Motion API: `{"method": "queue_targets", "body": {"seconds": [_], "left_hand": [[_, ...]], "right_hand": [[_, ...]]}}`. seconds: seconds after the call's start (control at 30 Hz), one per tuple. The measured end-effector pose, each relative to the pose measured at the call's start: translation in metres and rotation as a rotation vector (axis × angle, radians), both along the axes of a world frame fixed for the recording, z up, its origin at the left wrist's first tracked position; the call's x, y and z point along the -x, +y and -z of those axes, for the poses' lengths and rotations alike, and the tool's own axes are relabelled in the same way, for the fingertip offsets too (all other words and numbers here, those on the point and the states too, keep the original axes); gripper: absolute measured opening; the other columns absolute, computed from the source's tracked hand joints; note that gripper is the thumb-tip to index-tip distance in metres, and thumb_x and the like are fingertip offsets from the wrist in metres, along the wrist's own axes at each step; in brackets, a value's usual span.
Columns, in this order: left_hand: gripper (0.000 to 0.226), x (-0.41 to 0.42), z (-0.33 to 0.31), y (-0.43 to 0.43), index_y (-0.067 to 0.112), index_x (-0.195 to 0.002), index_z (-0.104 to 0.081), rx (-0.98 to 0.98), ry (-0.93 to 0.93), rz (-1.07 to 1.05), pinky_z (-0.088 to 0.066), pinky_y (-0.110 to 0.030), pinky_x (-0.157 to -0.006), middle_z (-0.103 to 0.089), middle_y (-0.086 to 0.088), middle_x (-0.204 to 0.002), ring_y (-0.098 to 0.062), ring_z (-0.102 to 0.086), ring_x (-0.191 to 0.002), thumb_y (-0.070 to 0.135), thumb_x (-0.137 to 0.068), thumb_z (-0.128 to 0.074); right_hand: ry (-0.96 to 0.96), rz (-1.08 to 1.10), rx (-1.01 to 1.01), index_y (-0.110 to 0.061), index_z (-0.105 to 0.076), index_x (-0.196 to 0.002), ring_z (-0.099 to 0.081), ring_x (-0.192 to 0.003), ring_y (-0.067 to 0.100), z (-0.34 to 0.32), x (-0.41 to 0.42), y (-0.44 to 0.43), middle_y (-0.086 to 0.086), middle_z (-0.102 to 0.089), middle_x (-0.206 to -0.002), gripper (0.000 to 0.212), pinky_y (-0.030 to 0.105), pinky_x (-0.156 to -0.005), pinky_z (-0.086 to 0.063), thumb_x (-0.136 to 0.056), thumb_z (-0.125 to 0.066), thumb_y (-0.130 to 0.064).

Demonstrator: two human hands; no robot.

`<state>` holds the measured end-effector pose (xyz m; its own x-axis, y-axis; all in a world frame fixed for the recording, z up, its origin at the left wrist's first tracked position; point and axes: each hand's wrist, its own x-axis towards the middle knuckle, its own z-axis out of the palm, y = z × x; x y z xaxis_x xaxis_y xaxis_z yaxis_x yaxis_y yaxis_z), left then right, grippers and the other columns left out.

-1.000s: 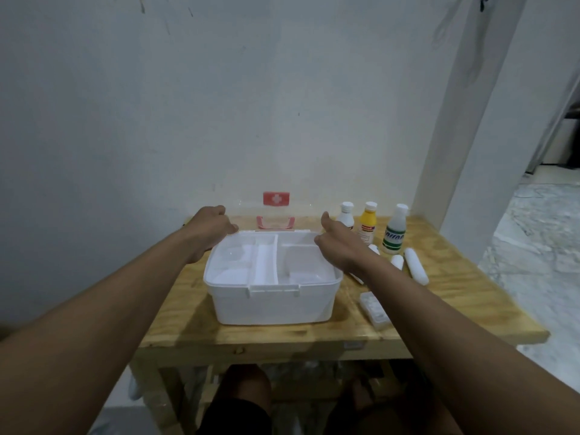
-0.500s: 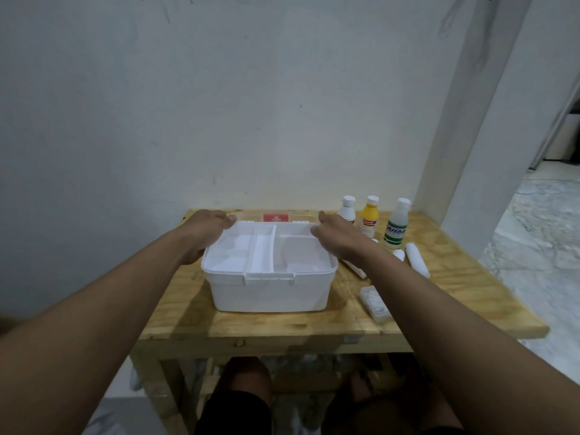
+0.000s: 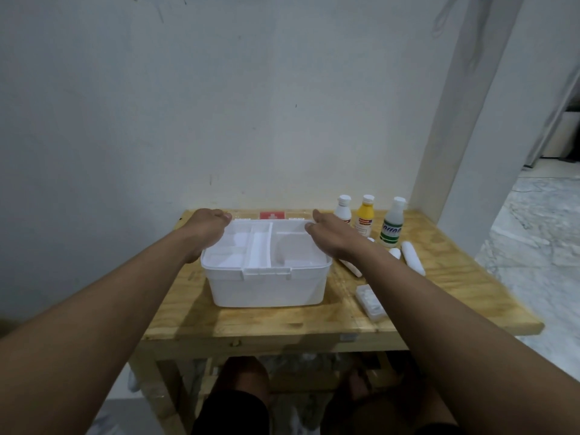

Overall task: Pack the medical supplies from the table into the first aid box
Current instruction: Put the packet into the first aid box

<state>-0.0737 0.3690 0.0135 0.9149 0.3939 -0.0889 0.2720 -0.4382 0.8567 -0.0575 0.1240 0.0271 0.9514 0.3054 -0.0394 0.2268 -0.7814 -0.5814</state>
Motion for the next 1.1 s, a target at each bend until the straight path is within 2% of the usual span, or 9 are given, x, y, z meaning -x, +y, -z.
{"method": "queue_targets", "body": {"seconds": [0.1, 0.2, 0.33, 0.47, 0.6, 0.7, 0.83, 1.0, 1.1], "left_hand": [[0.052, 0.005, -0.006, -0.002, 0.006, -0.151, -0.042, -0.133, -0.003, 0.028, -0.029, -0.041, -0.119, -0.04, -0.011, -0.157, -0.032, -0.037, -0.144, 0.031, -0.105, -0.046], [0.058, 0.021, -0.015, -0.017, 0.007, -0.157, -0.029, -0.443, -0.047, 0.059, -0.027, -0.039, -0.117, -0.033, -0.011, -0.162, -0.032, -0.031, -0.148, 0.037, -0.107, -0.037], [0.062, 0.054, -0.019, -0.058, 0.015, -0.156, -0.031, -0.751, -0.145, 0.116, -0.029, -0.054, -0.115, -0.039, -0.01, -0.158, -0.034, -0.034, -0.145, 0.049, -0.105, -0.024], [0.069, 0.079, -0.005, -0.094, 0.027, -0.159, -0.023, -0.92, -0.119, 0.197, -0.005, -0.067, -0.117, -0.026, -0.005, -0.165, -0.033, -0.011, -0.154, 0.061, -0.101, -0.01], [0.075, 0.091, 0.012, -0.107, 0.036, -0.16, -0.014, -1.002, -0.066, 0.241, 0.006, -0.068, -0.116, -0.016, -0.007, -0.168, -0.036, -0.002, -0.154, 0.069, -0.095, 0.002], [0.077, 0.092, 0.016, -0.107, 0.037, -0.16, -0.015, -1.051, -0.073, 0.233, 0.005, -0.068, -0.117, -0.017, -0.006, -0.168, -0.035, -0.006, -0.154, 0.069, -0.093, 0.006], [0.077, 0.092, 0.019, -0.107, 0.037, -0.159, -0.018, -1.089, -0.075, 0.234, 0.003, -0.067, -0.117, -0.022, -0.006, -0.167, -0.033, -0.01, -0.154, 0.068, -0.094, 0.006], [0.077, 0.09, 0.02, -0.108, 0.036, -0.159, -0.021, -1.094, -0.087, 0.23, 0.002, -0.067, -0.117, -0.024, -0.006, -0.166, -0.033, -0.012, -0.154, 0.068, -0.094, 0.006], [0.076, 0.09, 0.02, -0.108, 0.036, -0.158, -0.022, -1.1, -0.092, 0.23, 0.001, -0.067, -0.117, -0.025, -0.006, -0.165, -0.033, -0.013, -0.154, 0.067, -0.094, 0.005]], "right_hand": [[-0.03, -0.004, -0.04, -0.01, -0.023, -0.158, -0.022, -0.151, 0.027, -0.003, 0.003, -0.003, 0.007, -0.022, -0.165, 0.059, 0.038, -0.116, -0.022, -0.107, -0.031, -0.038], [-0.08, -0.016, -0.027, -0.014, -0.028, -0.157, -0.024, -0.15, 0.025, -0.01, 0.009, -0.012, 0.004, -0.027, -0.164, 0.06, 0.039, -0.117, -0.022, -0.106, -0.031, -0.045], [-0.168, -0.01, 0.054, -0.015, -0.038, -0.153, -0.034, -0.146, 0.026, -0.02, 0.023, -0.034, 0.006, -0.036, -0.16, 0.057, 0.04, -0.114, -0.029, -0.105, -0.034, -0.044], [-0.207, 0.02, 0.131, -0.013, -0.048, -0.146, -0.047, -0.134, 0.029, -0.024, 0.044, -0.061, 0.011, -0.051, -0.148, 0.046, 0.036, -0.101, -0.037, -0.104, -0.039, -0.032], [-0.216, 0.034, 0.293, -0.008, -0.061, -0.125, -0.058, -0.116, 0.034, -0.013, 0.065, -0.085, 0.013, -0.065, -0.125, 0.035, 0.044, -0.094, -0.047, -0.1, -0.041, -0.022], [-0.169, 0.052, 0.428, -0.015, -0.052, -0.142, -0.052, -0.127, 0.029, 0.0, 0.079, -0.1, 0.008, -0.057, -0.141, 0.047, 0.046, -0.108, -0.038, -0.097, -0.041, -0.021], [-0.119, 0.039, 0.508, -0.015, -0.039, -0.152, -0.043, -0.133, 0.031, 0.023, 0.09, -0.111, 0.02, -0.052, -0.139, 0.062, 0.04, -0.107, -0.036, -0.09, -0.041, -0.009], [-0.189, -0.006, 0.53, -0.026, -0.052, -0.143, -0.049, -0.129, 0.027, 0.036, 0.085, -0.12, 0.016, -0.049, -0.145, 0.045, 0.034, -0.089, -0.043, -0.098, -0.047, -0.024], [-0.197, -0.037, 0.527, -0.023, -0.057, -0.139, -0.048, -0.128, 0.025, 0.033, 0.086, -0.123, 0.013, -0.053, -0.141, 0.044, 0.035, -0.092, -0.041, -0.097, -0.053, -0.037]]}}
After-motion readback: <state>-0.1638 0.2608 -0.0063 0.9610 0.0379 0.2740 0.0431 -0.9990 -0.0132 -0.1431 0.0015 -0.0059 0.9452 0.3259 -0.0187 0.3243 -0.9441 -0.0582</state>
